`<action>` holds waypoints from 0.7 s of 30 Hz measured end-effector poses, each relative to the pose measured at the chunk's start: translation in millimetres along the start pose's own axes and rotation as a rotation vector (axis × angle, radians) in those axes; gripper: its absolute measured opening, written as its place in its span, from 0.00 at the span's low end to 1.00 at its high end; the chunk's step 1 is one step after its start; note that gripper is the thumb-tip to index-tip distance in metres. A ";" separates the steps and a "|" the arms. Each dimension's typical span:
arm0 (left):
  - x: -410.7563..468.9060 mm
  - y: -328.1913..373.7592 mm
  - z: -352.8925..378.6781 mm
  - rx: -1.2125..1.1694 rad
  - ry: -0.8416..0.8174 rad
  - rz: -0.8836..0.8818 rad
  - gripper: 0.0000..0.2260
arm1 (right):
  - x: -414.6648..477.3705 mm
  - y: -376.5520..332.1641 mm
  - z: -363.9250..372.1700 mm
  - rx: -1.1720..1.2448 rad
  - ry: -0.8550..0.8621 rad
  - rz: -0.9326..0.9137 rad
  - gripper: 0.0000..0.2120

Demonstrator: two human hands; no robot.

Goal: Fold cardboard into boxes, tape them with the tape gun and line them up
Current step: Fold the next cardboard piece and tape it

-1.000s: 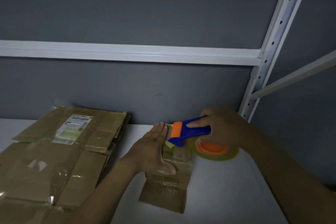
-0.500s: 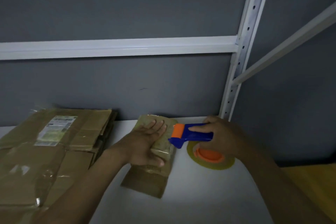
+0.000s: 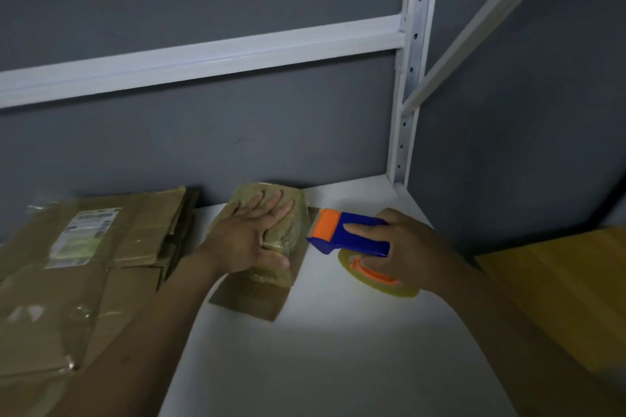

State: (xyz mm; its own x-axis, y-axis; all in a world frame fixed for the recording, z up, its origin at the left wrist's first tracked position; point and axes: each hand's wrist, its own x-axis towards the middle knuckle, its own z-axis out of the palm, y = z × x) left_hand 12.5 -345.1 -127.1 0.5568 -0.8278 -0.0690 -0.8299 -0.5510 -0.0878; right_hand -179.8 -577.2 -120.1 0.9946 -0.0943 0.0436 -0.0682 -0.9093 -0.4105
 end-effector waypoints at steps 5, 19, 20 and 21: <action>0.6 2.4 1.8 0.024 0.011 -0.010 0.52 | -16.0 -4.5 3.9 -0.080 0.045 0.026 0.30; -2.7 33.1 2.1 -0.030 0.029 -0.162 0.54 | 20.5 -34.8 21.8 -0.130 0.163 0.144 0.22; -3.5 34.9 0.9 -0.041 0.028 -0.176 0.54 | 23.6 -33.1 21.1 -0.118 0.162 0.185 0.21; -5.2 36.0 0.8 -0.044 0.032 -0.187 0.55 | 27.1 -31.5 18.9 -0.097 0.163 0.233 0.20</action>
State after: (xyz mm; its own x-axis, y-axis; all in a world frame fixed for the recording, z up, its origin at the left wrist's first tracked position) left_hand -20.2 -360.5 -130.7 0.7004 -0.7133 -0.0238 -0.7134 -0.6987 -0.0529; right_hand -149.2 -543.5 -123.2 0.9261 -0.3615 0.1076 -0.3078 -0.8892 -0.3384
